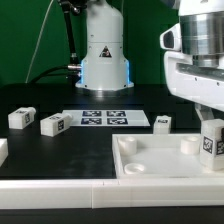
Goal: Assemble one leg
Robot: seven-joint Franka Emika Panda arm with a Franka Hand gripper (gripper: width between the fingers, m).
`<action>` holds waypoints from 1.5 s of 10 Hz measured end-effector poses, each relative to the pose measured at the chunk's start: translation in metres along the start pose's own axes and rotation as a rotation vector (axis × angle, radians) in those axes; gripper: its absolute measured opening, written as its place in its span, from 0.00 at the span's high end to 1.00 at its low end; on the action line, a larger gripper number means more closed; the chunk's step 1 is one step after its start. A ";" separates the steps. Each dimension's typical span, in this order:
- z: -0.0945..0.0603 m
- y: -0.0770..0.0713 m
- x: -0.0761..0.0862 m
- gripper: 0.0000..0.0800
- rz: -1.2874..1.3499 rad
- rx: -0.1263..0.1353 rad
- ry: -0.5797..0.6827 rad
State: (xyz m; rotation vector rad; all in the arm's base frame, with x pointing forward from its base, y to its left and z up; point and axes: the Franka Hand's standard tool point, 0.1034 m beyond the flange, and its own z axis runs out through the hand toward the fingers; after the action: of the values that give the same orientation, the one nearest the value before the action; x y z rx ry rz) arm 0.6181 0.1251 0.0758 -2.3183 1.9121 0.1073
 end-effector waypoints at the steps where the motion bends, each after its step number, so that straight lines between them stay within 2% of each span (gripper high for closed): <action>1: 0.000 0.000 -0.002 0.64 0.086 0.000 0.005; 4: 0.001 0.000 -0.002 0.64 0.346 0.006 -0.004; 6: 0.001 -0.001 -0.003 0.64 0.423 0.006 -0.013; 7: 0.001 -0.001 -0.004 0.52 0.419 0.006 -0.014; 8: 0.001 -0.001 -0.004 0.30 0.409 0.006 -0.014; 9: 0.001 0.000 -0.004 0.30 0.371 0.004 -0.014; 10: 0.001 0.000 -0.003 0.21 0.335 0.004 -0.014; 11: 0.001 -0.001 -0.001 0.19 0.255 0.005 -0.013; 15: 0.000 0.001 0.004 0.19 -0.236 -0.012 -0.019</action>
Offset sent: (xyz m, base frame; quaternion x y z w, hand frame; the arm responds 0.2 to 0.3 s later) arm -0.0016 -0.0020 -0.0010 -0.0047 0.0048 0.2377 0.9713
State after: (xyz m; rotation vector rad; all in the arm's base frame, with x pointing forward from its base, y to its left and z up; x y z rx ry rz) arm 0.6177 0.1207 0.0756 -2.5200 1.6180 0.1163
